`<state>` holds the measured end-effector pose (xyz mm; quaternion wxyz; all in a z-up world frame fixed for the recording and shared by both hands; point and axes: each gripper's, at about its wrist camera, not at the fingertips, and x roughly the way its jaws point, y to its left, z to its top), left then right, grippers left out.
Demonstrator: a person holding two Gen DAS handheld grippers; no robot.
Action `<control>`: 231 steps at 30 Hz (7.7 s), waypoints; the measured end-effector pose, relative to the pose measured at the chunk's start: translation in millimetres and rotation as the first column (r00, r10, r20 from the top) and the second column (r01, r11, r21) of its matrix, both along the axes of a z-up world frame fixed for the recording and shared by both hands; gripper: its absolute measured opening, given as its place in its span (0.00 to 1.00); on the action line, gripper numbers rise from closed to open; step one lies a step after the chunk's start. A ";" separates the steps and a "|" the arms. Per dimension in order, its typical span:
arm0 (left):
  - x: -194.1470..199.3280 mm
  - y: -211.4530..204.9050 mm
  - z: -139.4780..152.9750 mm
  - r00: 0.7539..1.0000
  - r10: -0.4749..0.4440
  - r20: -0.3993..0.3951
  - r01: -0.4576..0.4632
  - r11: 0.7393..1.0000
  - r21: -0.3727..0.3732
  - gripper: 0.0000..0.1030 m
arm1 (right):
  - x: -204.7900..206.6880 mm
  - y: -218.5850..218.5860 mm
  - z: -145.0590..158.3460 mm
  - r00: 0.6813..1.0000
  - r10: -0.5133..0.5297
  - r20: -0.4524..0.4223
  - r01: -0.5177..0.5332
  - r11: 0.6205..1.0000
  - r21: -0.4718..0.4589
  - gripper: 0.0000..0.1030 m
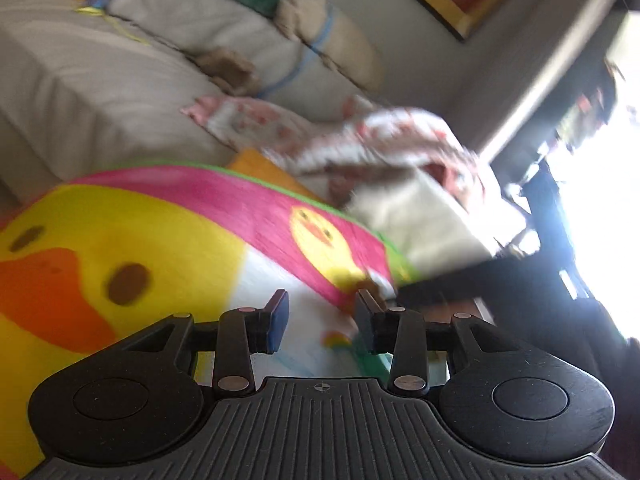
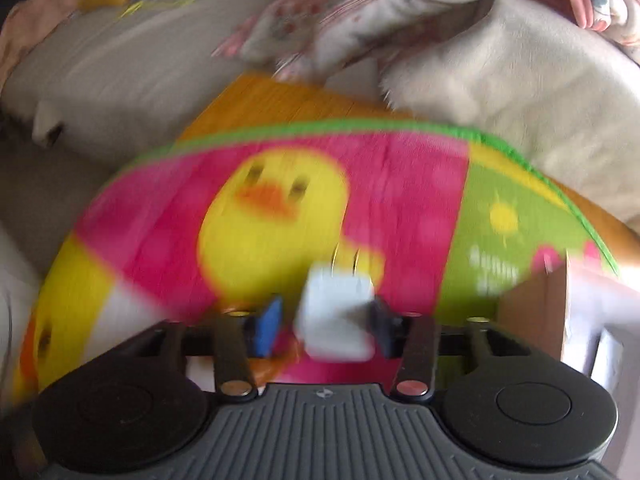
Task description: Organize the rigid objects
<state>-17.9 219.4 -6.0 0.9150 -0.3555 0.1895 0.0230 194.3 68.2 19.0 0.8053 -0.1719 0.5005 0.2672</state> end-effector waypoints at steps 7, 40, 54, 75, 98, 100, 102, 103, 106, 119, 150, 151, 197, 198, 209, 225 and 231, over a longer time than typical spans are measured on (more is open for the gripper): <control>6.9 -1.5 -1.7 0.998 -0.066 -0.021 0.066 0.998 -0.021 0.39 | -97.8 -57.5 1.2 0.995 0.097 0.015 -0.097 0.995 0.026 0.30; 107.2 -102.4 20.3 0.782 -0.509 -0.359 0.606 0.757 0.246 0.39 | -110.9 -365.4 1.3 0.712 -0.690 0.131 0.508 0.635 0.582 0.80; 27.4 -81.3 40.6 0.795 -0.554 -0.247 0.597 0.787 0.157 0.35 | -105.7 -267.4 4.8 0.873 -0.462 0.156 0.318 0.781 0.538 0.82; -69.7 -58.6 2.8 0.927 -0.315 -0.203 0.319 0.948 -0.015 0.43 | -241.3 -213.8 6.9 0.935 -0.020 0.354 -0.072 0.967 0.246 0.90; -148.0 -181.1 16.7 0.853 -0.444 -0.275 0.521 0.684 0.511 0.50 | -287.3 -261.8 -31.3 0.942 -0.219 0.253 0.156 0.957 0.245 1.00; -146.9 -192.5 12.3 0.857 -0.439 -0.268 0.510 0.653 0.560 0.53 | -290.1 -264.5 -32.7 0.943 -0.209 0.261 0.144 0.958 0.246 1.00; -146.7 -200.9 11.4 0.853 -0.444 -0.276 0.515 0.626 0.586 0.64 | -292.3 -263.2 -34.5 0.939 -0.208 0.274 0.138 0.958 0.252 1.00; -146.2 -202.8 10.5 0.845 -0.457 -0.276 0.526 0.621 0.582 0.69 | -291.4 -261.9 -34.7 0.938 -0.210 0.275 0.140 0.957 0.254 1.00; -146.4 -203.0 7.0 0.834 -0.485 -0.262 0.540 0.625 0.563 0.82 | -288.0 -260.2 -33.1 0.942 -0.216 0.258 0.150 0.956 0.251 1.00; -152.3 -183.5 0.4 0.856 -0.465 -0.225 0.508 0.680 0.528 0.77 | -291.7 -254.7 -35.5 0.922 -0.231 0.310 0.155 0.955 0.253 1.00; -124.0 -162.3 11.3 0.878 -0.391 -0.277 0.479 0.699 0.531 0.60 | -289.3 -222.0 -29.0 0.949 -0.189 0.253 0.121 0.958 0.261 0.99; -124.7 -164.0 9.8 0.870 -0.402 -0.285 0.492 0.694 0.525 0.60 | -286.8 -217.6 -29.5 0.947 -0.193 0.256 0.124 0.957 0.262 0.98; -141.1 -172.8 15.6 0.896 -0.401 -0.187 0.428 0.677 0.599 0.50 | -303.5 -226.2 -1.0 0.922 -0.108 0.372 0.042 0.983 0.179 0.34; -139.2 -171.4 15.1 0.898 -0.397 -0.188 0.427 0.688 0.587 0.50 | -304.4 -227.8 0.5 0.925 -0.107 0.365 0.038 0.981 0.191 0.44; -142.0 -169.9 12.8 0.894 -0.393 -0.213 0.442 0.707 0.552 0.53 | -291.7 -240.2 -22.8 0.850 -0.209 0.484 0.227 0.974 0.022 0.57; -152.3 -167.6 6.5 0.901 -0.385 -0.200 0.426 0.700 0.573 0.55 | -281.2 -195.7 -21.6 0.938 -0.200 0.284 0.142 0.966 0.214 0.80; -146.1 -167.2 11.6 0.896 -0.405 -0.181 0.431 0.700 0.569 0.55 | -292.2 -221.0 -8.0 0.921 -0.171 0.351 0.112 0.977 0.182 0.80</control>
